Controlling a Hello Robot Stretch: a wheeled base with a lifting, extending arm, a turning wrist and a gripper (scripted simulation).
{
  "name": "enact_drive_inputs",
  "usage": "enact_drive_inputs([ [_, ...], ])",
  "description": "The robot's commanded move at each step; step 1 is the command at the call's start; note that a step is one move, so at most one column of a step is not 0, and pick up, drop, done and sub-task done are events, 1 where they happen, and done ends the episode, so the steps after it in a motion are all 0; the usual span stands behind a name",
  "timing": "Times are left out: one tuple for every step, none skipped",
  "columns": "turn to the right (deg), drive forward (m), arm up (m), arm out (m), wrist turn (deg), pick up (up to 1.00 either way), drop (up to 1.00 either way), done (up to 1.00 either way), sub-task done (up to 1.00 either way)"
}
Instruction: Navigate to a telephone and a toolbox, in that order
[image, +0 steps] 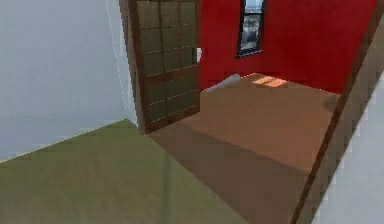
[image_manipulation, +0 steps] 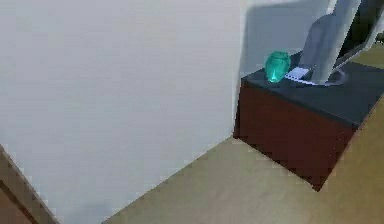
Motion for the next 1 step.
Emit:
enact_drive_inputs([
  [0.0, 0.45, 0.0, 0.0, 0.0, 0.0, 0.0, 0.0, 0.0],
])
